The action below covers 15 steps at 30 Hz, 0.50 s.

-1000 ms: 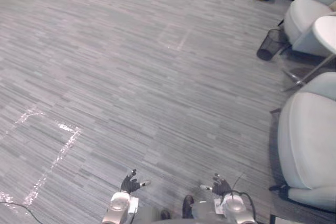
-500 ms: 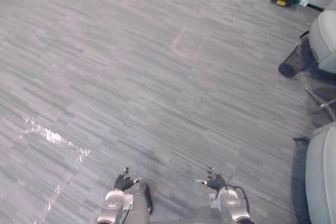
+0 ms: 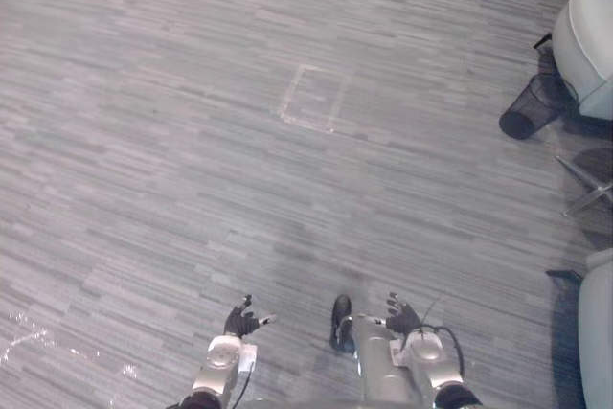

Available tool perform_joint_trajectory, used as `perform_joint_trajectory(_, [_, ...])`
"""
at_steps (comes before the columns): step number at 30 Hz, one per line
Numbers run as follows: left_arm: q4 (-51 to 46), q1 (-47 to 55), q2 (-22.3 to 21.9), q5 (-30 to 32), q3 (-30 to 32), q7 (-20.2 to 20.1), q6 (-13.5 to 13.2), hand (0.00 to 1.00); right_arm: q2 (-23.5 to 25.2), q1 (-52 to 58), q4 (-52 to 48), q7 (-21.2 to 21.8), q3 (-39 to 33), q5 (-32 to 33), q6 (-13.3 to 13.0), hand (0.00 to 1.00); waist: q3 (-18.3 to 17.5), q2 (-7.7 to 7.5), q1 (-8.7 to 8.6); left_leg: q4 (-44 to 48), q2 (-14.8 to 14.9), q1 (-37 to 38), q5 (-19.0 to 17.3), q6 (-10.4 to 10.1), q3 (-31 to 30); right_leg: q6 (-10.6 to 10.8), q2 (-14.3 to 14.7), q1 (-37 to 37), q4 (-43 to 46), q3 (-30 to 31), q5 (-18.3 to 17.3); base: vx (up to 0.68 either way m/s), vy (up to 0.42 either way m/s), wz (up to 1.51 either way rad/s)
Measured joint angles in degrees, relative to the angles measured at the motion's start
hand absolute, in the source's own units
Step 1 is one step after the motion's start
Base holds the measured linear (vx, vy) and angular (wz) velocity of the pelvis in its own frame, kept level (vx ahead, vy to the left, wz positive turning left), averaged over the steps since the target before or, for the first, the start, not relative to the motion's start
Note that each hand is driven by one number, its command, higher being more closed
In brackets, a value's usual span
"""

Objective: Organize the slippers on the shoe rack

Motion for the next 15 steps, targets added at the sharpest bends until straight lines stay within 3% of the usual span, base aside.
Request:
perform_joint_trajectory(1, [-0.10, 0.68, -0.41, 0.00, -0.01, -0.07, -0.05, 0.00, -0.37, 0.76, 0.10, 0.05, 0.38, 0.01, 0.08, 0.00, -0.06, 0.68, 0.53, 12.15, 3.18, -5.01, -1.77, 0.21, 0.82, -0.57, 1.76, 4.77, -3.79, 0.05, -0.35, 0.57, -0.103, -0.10])
perform_joint_trajectory(3, [-0.39, 1.54, -0.36, -0.07, 0.63, 0.01, -0.02, 0.00, 0.18, 1.57, 0.22, 0.03, 0.40, 0.10, 0.06, 0.00, -0.28, -0.24, 1.77, 20.78, 3.98, -11.36, -7.69, 3.26, 4.20, -0.42, 2.52, 11.63, -9.61, 1.53, -0.42, 0.55, -0.049, -0.25])
perform_joint_trajectory(6, [-1.62, 2.78, -0.45, -0.20, 2.51, -0.02, 0.01, 0.00, 0.57, 1.56, 0.74, 0.03, 0.41, 0.10, 0.13, 0.00, -0.29, -1.23, 3.19, 12.10, 1.05, -20.26, -12.94, 6.98, 8.95, 0.53, 2.25, 17.61, -14.78, 4.59, -0.40, 0.47, 0.052, -0.47])
perform_joint_trajectory(7, [-2.15, 2.80, -0.01, -0.29, 2.76, 0.04, 0.03, 0.00, 0.88, 0.65, 0.83, -0.02, 0.09, 0.10, 0.15, 0.00, 0.03, -1.66, 4.18, -0.35, -2.75, -23.69, -12.77, 7.78, 8.72, 2.34, 0.90, 20.17, -16.18, 6.14, -0.86, 0.44, 0.133, -0.65])
perform_joint_trajectory(8, [-2.31, 2.78, 0.10, -0.29, 2.81, 0.01, 0.02, 0.00, 0.92, 0.45, 0.83, -0.05, -0.06, 0.10, 0.15, 0.00, 0.28, -2.06, 4.18, -4.85, -4.29, -23.98, -12.02, 7.78, 8.21, 2.93, 0.15, 20.85, -16.26, 6.31, -1.25, 0.46, 0.195, -0.48])
perform_joint_trajectory(9, [-2.43, 2.71, 0.01, -0.41, 2.80, 0.07, -0.01, 0.00, 0.86, 0.35, 0.84, -0.18, -0.31, 0.07, 0.12, 0.00, 0.58, -2.66, 4.37, -15.29, -7.56, -23.56, -8.68, 7.55, 7.04, 4.31, -1.31, 22.44, -16.57, 6.87, -2.16, 0.29, 0.152, -0.32])
perform_joint_trajectory(10, [-2.67, 2.75, -0.19, -0.67, 2.70, 0.06, -0.09, 0.00, 0.63, 0.52, 0.96, -0.37, -0.46, 0.07, 0.02, 0.00, 0.21, -2.91, 4.94, -22.53, -9.80, -23.09, -1.41, 7.48, 5.04, 5.52, -2.29, 23.42, -17.47, 7.84, -2.86, 0.59, 0.278, -0.63])
perform_joint_trajectory(11, [-2.99, 3.13, -0.55, -0.87, 2.61, 0.09, -0.09, 0.00, 0.45, 0.98, 1.41, -0.52, -0.31, -0.04, 0.04, 0.00, -0.57, -3.45, 5.66, -23.94, -11.56, -21.86, 2.21, 11.06, 5.05, 7.04, -3.13, 25.04, -18.98, 9.45, -2.83, 0.52, 0.224, -0.43])
perform_joint_trajectory(13, [-3.07, 2.28, 0.20, -1.13, 2.74, 0.25, -0.09, 0.00, 1.83, 0.96, 1.19, -0.46, 0.14, -0.11, 0.00, 0.00, -1.19, -5.20, 4.85, -21.52, -13.27, -21.95, -0.36, 13.07, 5.40, 8.76, -5.32, 26.74, -20.42, 8.34, -0.17, 0.53, 0.227, -0.04])
perform_joint_trajectory(15, [-3.02, 2.82, 0.16, -1.14, 2.88, 0.20, 0.02, 0.00, 2.57, 1.35, 1.35, -0.32, 0.26, -0.19, 0.00, 0.00, -1.36, -5.51, 5.20, -16.06, -12.50, -20.70, -6.15, 14.03, 6.26, 10.05, -6.49, 24.10, -10.18, 9.54, 0.13, 0.48, 0.238, -0.19])
